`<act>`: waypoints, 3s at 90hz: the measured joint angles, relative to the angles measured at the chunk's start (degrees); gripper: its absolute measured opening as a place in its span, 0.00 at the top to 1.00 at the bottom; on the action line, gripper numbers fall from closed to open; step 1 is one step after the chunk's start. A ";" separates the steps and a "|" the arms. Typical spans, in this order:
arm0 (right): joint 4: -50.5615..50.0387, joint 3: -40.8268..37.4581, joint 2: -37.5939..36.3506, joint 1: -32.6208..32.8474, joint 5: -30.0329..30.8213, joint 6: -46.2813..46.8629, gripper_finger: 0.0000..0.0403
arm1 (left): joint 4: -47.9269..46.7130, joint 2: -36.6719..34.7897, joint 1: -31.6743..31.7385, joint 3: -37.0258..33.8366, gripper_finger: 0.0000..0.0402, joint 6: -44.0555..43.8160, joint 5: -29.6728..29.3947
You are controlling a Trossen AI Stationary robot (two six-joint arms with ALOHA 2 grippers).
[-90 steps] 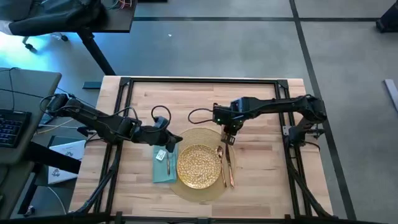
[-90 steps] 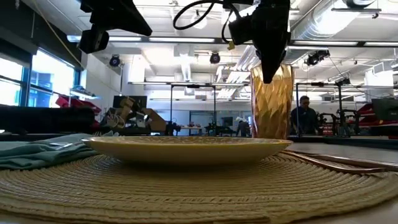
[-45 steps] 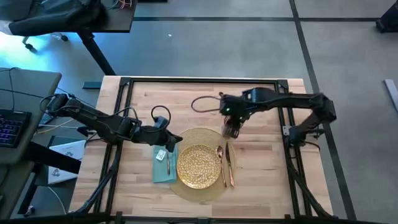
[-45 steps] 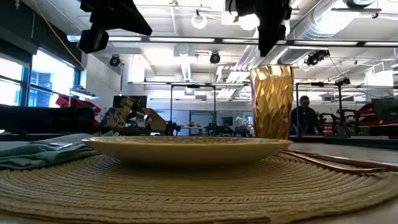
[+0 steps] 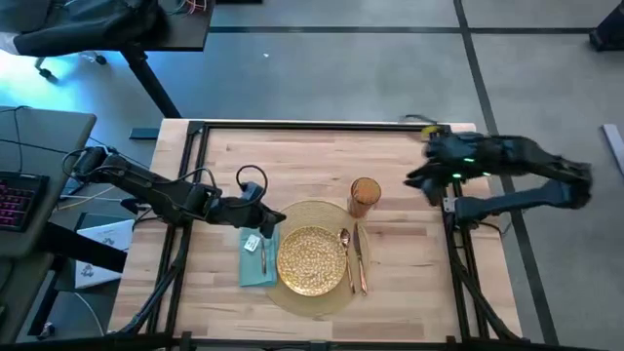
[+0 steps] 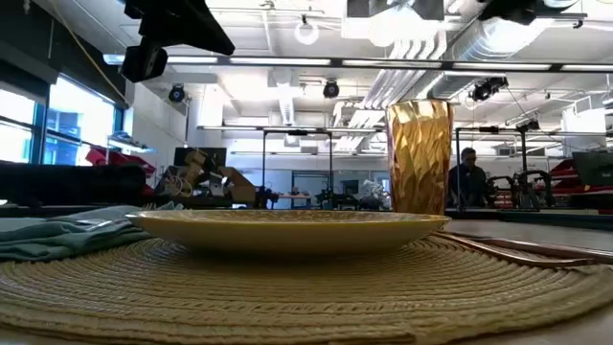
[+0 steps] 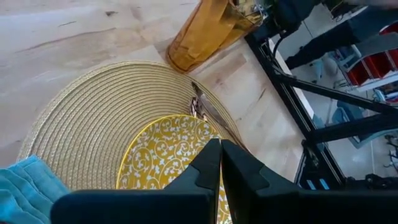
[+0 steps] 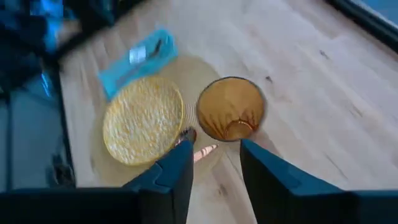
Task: Set table place
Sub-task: Return to Home Position
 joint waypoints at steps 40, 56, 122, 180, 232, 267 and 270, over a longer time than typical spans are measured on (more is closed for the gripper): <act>10.01 -31.69 -40.00 -1.20 4.67 9.17 0.87 | 0.07 0.00 0.00 0.00 1.00 -0.55 0.49; 17.08 -39.82 -41.74 -1.20 2.32 4.39 0.93 | 0.08 -0.01 0.00 0.00 1.00 -0.92 0.42; 61.57 -63.69 -40.53 -1.20 -9.29 1.56 1.00 | 0.17 0.00 0.22 0.02 1.00 -1.49 0.42; 62.33 -64.13 -40.00 -1.18 -7.36 -1.71 1.00 | 5.52 -0.66 0.49 -0.03 1.00 16.45 -2.43; 62.25 -64.13 -40.00 -1.18 -6.82 -1.68 1.00 | 39.84 -22.96 6.38 -30.00 1.00 35.69 7.26; 62.23 -64.13 -40.00 -1.18 -6.82 -1.68 1.00 | 39.82 -41.18 13.28 -42.50 1.00 38.69 17.64; 62.23 -64.13 -40.00 -1.18 -6.82 -1.68 1.00 | 39.82 -42.51 13.92 -43.38 1.00 38.69 18.94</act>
